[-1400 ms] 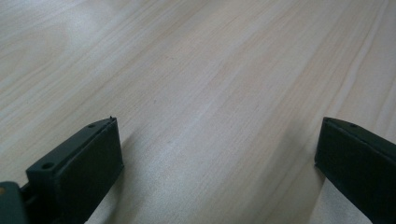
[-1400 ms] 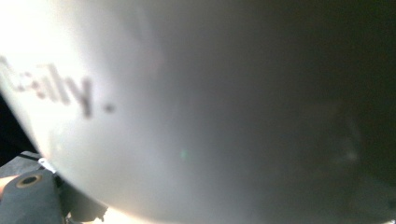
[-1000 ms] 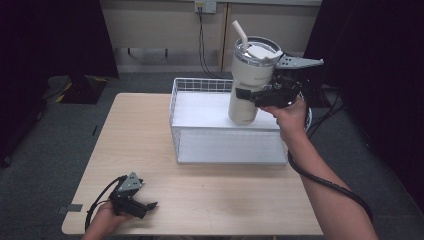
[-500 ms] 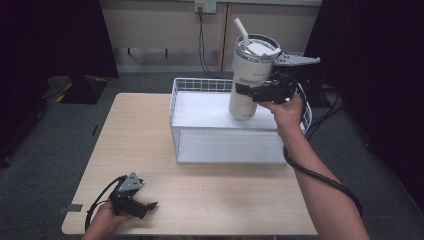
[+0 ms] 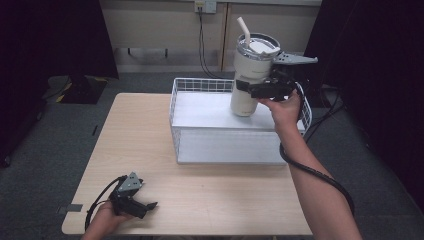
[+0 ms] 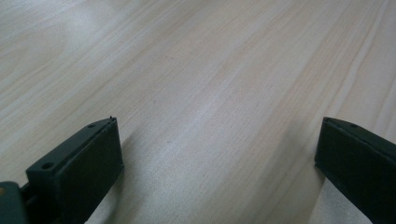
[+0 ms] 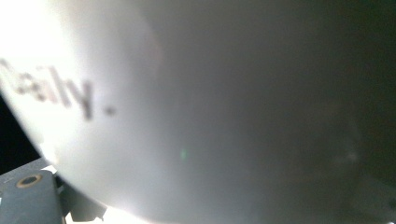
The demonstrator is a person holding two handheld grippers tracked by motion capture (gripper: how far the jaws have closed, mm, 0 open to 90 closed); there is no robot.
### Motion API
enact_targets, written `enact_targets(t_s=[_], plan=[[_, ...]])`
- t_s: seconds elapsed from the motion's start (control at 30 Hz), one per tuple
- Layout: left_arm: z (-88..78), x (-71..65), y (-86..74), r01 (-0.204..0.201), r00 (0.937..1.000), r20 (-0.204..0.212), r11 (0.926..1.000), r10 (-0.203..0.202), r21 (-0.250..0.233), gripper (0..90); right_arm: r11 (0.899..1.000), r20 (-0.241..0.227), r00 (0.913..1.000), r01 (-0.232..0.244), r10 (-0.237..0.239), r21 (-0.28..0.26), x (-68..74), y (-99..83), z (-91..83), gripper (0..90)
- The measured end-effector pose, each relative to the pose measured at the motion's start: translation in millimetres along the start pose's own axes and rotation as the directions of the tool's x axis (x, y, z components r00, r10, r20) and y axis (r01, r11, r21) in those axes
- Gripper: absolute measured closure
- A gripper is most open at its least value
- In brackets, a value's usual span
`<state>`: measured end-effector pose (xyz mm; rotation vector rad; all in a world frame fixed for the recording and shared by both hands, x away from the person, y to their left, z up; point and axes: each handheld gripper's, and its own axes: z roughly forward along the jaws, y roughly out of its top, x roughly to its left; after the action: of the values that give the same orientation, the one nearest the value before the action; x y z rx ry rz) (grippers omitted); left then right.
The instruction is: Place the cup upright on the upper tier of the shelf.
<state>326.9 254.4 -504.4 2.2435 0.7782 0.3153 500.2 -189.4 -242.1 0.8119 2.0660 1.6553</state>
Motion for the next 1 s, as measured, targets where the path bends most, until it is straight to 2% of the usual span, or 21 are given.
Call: enact_targets(t_s=[0.43, 0.57, 1.0], plan=[[0.0, 0.0, 0.0, 0.0, 1.0, 0.0, 1.0, 0.0, 0.0, 0.1, 1.0, 0.028, 0.9996, 0.0, 0.0, 0.006, -2.2, -5.0, 11.7, 9.6], [0.0, 0.0, 0.0, 0.0, 1.0, 0.0, 1.0, 0.0, 0.0, 0.1, 1.0, 0.023, 0.9997, 0.003, -0.004, 0.016, -1.8, -6.1, 14.1, 9.6], [0.0, 0.0, 0.0, -0.001, 1.0, 0.0, 1.0, 0.001, 0.0, 0.1, 1.0, 0.035, 0.9992, 0.019, -0.019, 0.007, -1.6, -11.8, 15.4, 9.5]])
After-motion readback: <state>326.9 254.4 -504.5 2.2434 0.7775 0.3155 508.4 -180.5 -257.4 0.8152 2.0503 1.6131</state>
